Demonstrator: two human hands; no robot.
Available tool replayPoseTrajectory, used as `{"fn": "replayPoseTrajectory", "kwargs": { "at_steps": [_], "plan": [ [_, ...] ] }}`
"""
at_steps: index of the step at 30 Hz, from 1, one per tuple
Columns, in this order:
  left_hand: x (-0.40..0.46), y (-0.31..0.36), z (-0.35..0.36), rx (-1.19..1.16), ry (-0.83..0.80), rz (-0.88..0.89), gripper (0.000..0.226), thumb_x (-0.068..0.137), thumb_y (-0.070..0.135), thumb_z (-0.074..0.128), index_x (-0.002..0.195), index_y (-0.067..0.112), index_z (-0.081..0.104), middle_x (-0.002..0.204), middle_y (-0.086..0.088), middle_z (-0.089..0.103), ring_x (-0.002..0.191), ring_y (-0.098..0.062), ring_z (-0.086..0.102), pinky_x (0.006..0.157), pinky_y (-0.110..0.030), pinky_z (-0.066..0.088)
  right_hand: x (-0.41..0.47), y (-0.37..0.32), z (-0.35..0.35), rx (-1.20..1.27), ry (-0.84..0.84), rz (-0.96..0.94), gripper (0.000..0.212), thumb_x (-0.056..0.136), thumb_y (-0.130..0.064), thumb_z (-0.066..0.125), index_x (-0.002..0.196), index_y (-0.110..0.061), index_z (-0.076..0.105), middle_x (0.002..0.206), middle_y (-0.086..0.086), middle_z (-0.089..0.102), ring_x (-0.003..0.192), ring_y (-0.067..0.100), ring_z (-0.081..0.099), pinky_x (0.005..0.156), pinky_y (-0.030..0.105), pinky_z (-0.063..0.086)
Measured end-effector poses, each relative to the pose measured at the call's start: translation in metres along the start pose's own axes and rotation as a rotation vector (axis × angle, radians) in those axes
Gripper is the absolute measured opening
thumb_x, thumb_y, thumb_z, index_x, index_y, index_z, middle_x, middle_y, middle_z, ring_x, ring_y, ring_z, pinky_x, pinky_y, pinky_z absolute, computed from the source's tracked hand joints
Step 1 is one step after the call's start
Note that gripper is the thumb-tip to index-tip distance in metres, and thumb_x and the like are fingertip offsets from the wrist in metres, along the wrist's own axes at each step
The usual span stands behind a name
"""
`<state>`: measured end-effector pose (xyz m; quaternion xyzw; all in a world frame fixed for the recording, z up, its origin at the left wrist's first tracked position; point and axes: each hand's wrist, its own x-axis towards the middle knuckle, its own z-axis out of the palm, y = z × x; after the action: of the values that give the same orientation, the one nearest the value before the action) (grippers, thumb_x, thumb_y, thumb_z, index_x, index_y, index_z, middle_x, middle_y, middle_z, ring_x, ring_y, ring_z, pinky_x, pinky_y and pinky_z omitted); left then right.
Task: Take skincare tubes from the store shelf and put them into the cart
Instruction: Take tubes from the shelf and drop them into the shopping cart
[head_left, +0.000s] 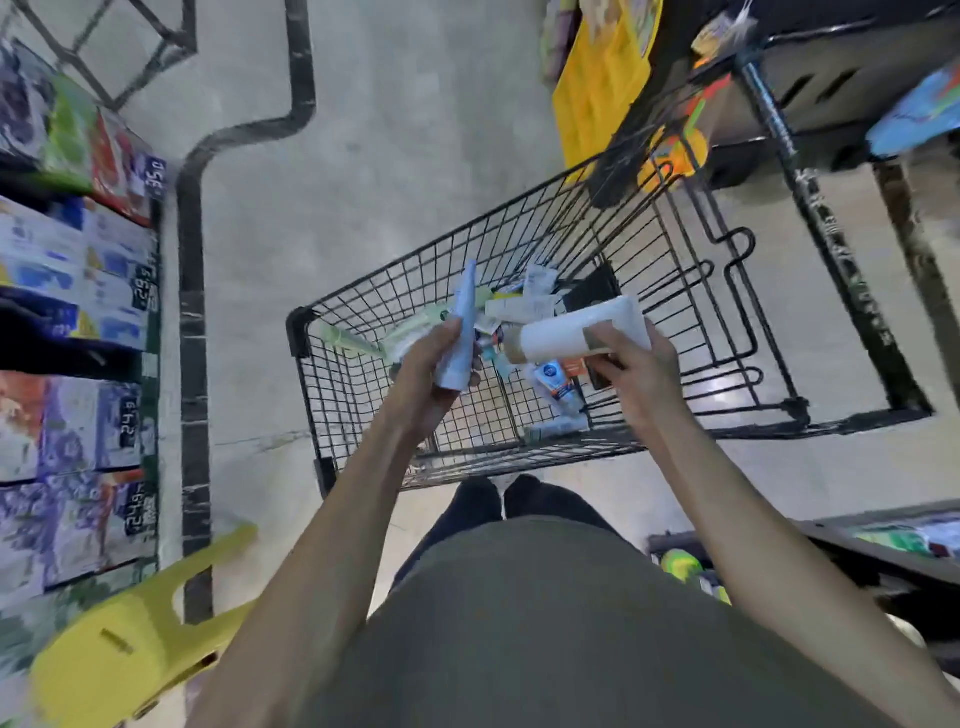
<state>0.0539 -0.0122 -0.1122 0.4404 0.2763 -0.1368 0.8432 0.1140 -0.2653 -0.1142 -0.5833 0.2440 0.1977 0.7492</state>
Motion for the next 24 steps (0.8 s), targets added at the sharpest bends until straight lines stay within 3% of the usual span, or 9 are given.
{"fn": "replayPoseTrajectory", "kwargs": {
  "at_steps": [2, 5, 9, 14, 19, 23, 24],
  "plan": [
    [-0.018, 0.01, 0.012, 0.03, -0.034, 0.037, 0.042, 0.093, 0.02, 0.067, 0.127, 0.005, 0.049, 0.095, -0.01, 0.063, 0.078, -0.017, 0.059, 0.061, -0.029, 0.05, -0.021, -0.018, 0.007, 0.11, 0.02, -0.027, 0.041, 0.088, -0.003, 0.074, 0.127, 0.0, 0.061, 0.123, 0.014, 0.067, 0.112, 0.03, 0.068, 0.089, 0.044, 0.061],
    [-0.039, 0.021, 0.025, -0.014, -0.073, 0.067, 0.046, 0.091, 0.012, 0.068, 0.129, 0.008, 0.043, 0.098, -0.019, 0.064, 0.076, -0.022, 0.061, 0.061, -0.032, 0.05, -0.048, -0.039, 0.016, 0.234, 0.029, -0.082, 0.027, 0.092, -0.005, 0.07, 0.118, -0.009, 0.063, 0.112, 0.008, 0.066, 0.103, 0.026, 0.066, 0.076, 0.042, 0.062],
    [-0.063, 0.032, 0.036, -0.053, -0.112, 0.057, 0.035, 0.098, 0.018, 0.061, 0.127, 0.004, 0.047, 0.105, -0.021, 0.064, 0.078, -0.025, 0.06, 0.064, -0.033, 0.053, -0.08, -0.05, 0.024, 0.235, 0.059, -0.181, 0.024, 0.099, -0.025, 0.067, 0.121, -0.015, 0.066, 0.104, 0.005, 0.068, 0.09, 0.018, 0.068, 0.07, 0.036, 0.059],
    [-0.097, 0.037, 0.042, -0.015, -0.189, 0.029, 0.025, 0.103, 0.023, 0.055, 0.119, 0.004, 0.06, 0.086, -0.009, 0.067, 0.072, -0.019, 0.065, 0.062, -0.031, 0.055, -0.128, -0.046, 0.026, 0.208, 0.103, -0.213, 0.016, 0.103, -0.034, 0.061, 0.116, -0.026, 0.065, 0.112, 0.011, 0.07, 0.09, 0.023, 0.069, 0.069, 0.037, 0.06],
    [-0.128, 0.034, 0.031, 0.116, -0.328, 0.047, 0.045, 0.104, 0.025, 0.049, 0.139, -0.004, 0.051, 0.113, -0.018, 0.068, 0.096, -0.028, 0.067, 0.081, -0.039, 0.054, -0.185, -0.022, 0.012, 0.209, 0.147, -0.216, 0.032, 0.103, -0.036, 0.06, 0.13, -0.02, 0.058, 0.109, 0.014, 0.071, 0.077, 0.024, 0.075, 0.062, 0.038, 0.06],
    [-0.149, 0.019, 0.021, 0.218, -0.484, 0.026, 0.049, 0.102, 0.024, 0.051, 0.144, 0.0, 0.048, 0.13, -0.029, 0.057, 0.113, -0.036, 0.057, 0.096, -0.049, 0.051, -0.235, 0.013, -0.005, 0.308, 0.199, -0.168, 0.024, 0.1, -0.018, 0.059, 0.124, -0.013, 0.057, 0.104, 0.017, 0.065, 0.082, 0.029, 0.067, 0.072, 0.042, 0.057],
    [-0.158, 0.014, 0.022, 0.247, -0.513, 0.02, 0.05, 0.1, 0.023, 0.055, 0.143, -0.001, 0.049, 0.127, -0.028, 0.057, 0.112, -0.036, 0.057, 0.094, -0.049, 0.051, -0.248, 0.024, -0.01, 0.335, 0.218, -0.166, 0.027, 0.097, -0.014, 0.061, 0.124, -0.011, 0.057, 0.104, 0.018, 0.065, 0.083, 0.03, 0.066, 0.072, 0.042, 0.057]
  ]
}}
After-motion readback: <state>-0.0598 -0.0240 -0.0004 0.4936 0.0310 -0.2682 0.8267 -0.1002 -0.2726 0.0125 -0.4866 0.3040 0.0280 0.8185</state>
